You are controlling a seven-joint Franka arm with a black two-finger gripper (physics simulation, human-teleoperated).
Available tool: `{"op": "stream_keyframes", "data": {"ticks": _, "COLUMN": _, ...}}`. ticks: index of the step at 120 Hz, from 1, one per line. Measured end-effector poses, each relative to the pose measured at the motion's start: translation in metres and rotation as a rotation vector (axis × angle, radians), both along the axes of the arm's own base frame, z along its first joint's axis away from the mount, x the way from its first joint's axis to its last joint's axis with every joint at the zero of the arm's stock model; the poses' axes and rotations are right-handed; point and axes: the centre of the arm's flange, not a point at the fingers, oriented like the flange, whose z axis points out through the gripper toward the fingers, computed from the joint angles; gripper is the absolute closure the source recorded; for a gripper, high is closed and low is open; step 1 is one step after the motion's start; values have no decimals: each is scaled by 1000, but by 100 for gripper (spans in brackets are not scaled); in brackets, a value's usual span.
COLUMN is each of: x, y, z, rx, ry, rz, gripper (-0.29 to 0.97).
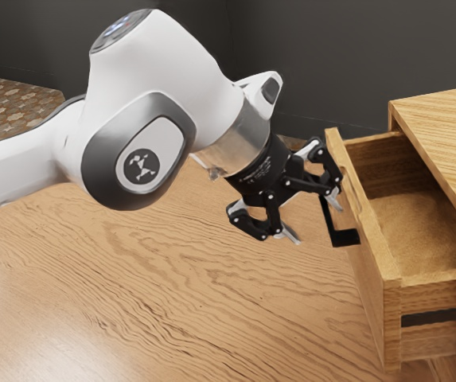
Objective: Pull the drawer handle with one arm to open the drawer
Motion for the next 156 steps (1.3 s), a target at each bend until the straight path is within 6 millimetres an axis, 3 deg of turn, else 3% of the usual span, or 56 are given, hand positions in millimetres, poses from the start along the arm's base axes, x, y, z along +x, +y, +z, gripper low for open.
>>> {"op": "stream_keyframes", "data": {"ticks": 73, "x": -60, "y": 63, "z": 0, "rx": -57, "ry": 21, "rz": 73, "gripper": 25}}
{"op": "stream_keyframes", "data": {"ticks": 147, "x": -110, "y": 108, "z": -2, "rx": -83, "ry": 13, "rz": 129, "gripper": 25}}
{"op": "stream_keyframes", "data": {"ticks": 152, "x": -115, "y": 111, "z": 12, "rx": -58, "ry": -12, "rz": 122, "gripper": 20}}
{"op": "stream_keyframes", "data": {"ticks": 154, "x": -119, "y": 113, "z": 36, "rx": -30, "ry": -53, "rz": 110, "gripper": 19}}
{"op": "stream_keyframes", "data": {"ticks": 156, "x": -126, "y": 112, "z": 74, "rx": 7, "ry": -113, "rz": 88, "gripper": 18}}
